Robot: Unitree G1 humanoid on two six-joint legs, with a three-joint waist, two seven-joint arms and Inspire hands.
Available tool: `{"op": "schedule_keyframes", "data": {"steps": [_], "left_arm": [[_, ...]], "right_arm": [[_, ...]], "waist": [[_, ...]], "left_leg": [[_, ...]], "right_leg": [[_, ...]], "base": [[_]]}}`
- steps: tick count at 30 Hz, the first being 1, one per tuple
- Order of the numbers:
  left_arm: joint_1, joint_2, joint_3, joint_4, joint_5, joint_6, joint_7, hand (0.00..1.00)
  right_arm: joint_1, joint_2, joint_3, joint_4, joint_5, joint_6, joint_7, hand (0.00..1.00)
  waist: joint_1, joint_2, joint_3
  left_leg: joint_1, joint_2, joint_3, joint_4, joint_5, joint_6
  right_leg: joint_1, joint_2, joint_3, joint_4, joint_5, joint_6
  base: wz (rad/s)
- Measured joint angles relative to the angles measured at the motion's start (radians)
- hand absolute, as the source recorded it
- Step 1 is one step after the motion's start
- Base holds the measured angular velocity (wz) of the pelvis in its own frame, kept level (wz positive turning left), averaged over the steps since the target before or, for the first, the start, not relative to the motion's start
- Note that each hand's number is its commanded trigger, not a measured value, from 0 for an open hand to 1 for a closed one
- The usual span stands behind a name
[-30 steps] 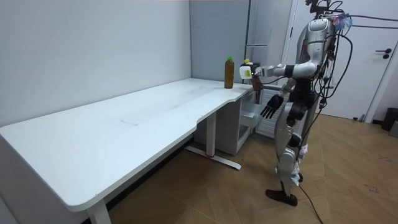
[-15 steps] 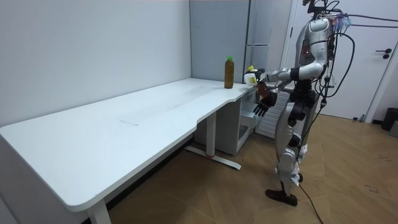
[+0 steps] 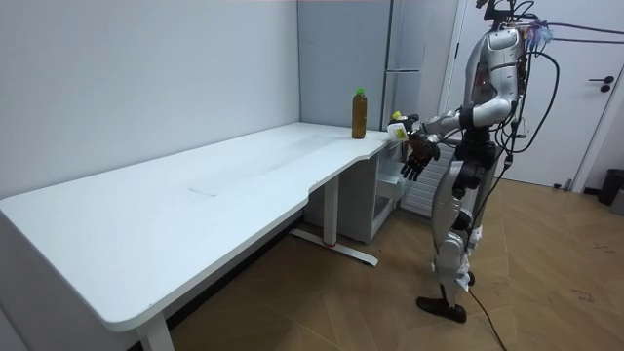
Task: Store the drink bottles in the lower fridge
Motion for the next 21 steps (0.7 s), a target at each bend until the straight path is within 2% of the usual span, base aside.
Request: {"op": "schedule_keyframes", "data": {"steps": [4, 10, 20, 21], "left_arm": [[0.0, -0.004, -0.017, 0.012, 0.0, 0.0, -0.021, 1.0], [-0.001, -0.003, -0.038, 0.012, 0.034, 0.0, -0.068, 1.0], [-0.002, 0.001, -0.063, 0.012, 0.034, -0.004, -0.066, 1.0], [-0.002, 0.002, -0.065, 0.012, 0.034, -0.004, -0.065, 1.0]], "right_arm": [[0.016, -0.005, 0.009, -0.062, 0.038, 0.02, 0.029, 0.0], [0.028, -0.005, 0.045, -0.094, 0.133, 0.021, 0.074, 0.0], [0.035, -0.022, 0.082, -0.099, 0.283, 0.023, 0.072, 0.0], [0.034, -0.022, 0.083, -0.099, 0.287, 0.031, 0.072, 0.38]], "waist": [[-0.002, 0.0, 0.0009], [-0.003, -0.002, 0.001], [-0.007, -0.001, 0.0015], [-0.007, -0.001, 0.0015]], "left_leg": [[-0.011, -0.001, -0.012, 0.006, 0.0, 0.0], [-0.009, -0.001, -0.01, 0.007, 0.0, 0.0], [-0.011, -0.001, -0.012, 0.018, -0.001, 0.001], [-0.013, -0.001, -0.012, 0.017, -0.001, 0.001]], "right_leg": [[-0.002, 0.0, -0.011, 0.0, 0.0, 0.0], [-0.001, 0.0, -0.008, 0.001, 0.0, 0.0], [0.0, -0.001, -0.008, 0.013, 0.0, 0.0], [0.0, -0.001, -0.009, 0.014, 0.0, 0.0]], "base": [[0.08], [0.0], [0.0], [0.0]]}}
